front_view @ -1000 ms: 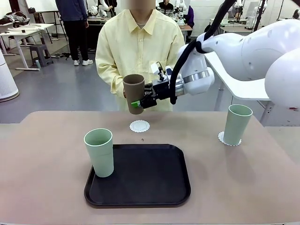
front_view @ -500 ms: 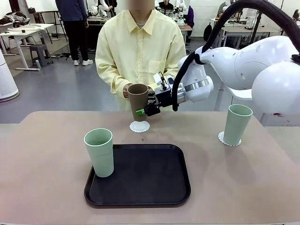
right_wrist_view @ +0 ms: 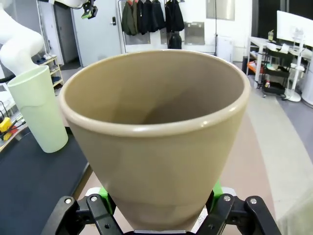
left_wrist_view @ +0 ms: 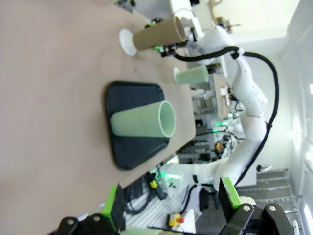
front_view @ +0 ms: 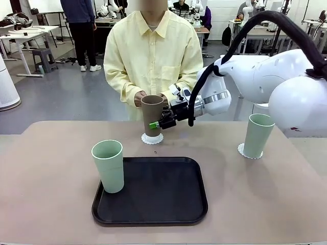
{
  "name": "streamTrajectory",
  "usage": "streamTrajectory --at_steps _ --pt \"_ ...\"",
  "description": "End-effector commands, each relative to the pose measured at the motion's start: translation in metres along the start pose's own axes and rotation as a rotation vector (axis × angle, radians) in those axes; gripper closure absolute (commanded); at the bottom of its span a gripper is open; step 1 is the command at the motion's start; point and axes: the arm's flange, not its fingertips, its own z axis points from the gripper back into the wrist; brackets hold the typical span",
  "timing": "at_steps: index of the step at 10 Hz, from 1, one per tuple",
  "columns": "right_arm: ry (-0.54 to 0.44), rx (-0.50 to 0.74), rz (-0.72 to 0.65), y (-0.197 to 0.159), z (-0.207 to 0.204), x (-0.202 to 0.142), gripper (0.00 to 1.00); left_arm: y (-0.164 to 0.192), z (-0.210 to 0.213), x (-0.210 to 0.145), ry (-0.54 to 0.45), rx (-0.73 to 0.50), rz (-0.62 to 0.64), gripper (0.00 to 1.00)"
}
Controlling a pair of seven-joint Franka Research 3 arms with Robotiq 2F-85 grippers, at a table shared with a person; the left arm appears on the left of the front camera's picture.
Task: Place coasters on the table and set cups on them.
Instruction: Take one Reusable plastic cup from the Flat Tray and place it on a coaster set by the human.
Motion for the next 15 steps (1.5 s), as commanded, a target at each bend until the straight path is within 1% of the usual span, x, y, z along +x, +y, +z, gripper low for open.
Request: streamTrajectory --at_steps 1,4,10,11,15 --pt "0.032 0.041 0.017 -0.021 -0.007 -0.002 0.19 0.0 0.0 0.001 -0.006 -0.015 -0.011 0.0" --pt "0.035 0.077 0.026 -0.026 -0.018 -0.011 0.19 0.0 0.0 0.001 -0.006 -0.015 -0.011 0.0" --pt "0.055 0.067 0.002 -0.028 -0.016 -0.014 0.19 0.0 0.0 0.001 -0.006 -0.015 -0.011 0.0" --pt "0.063 0.068 -0.006 -0.027 -0.015 -0.015 0.0 0.0 0.0 0.001 -0.006 -0.015 -0.011 0.0" --pt "0.144 0.062 -0.03 -0.019 -0.012 -0.012 0.0 0.0 0.0 0.001 -0.006 -0.015 -0.011 0.0"
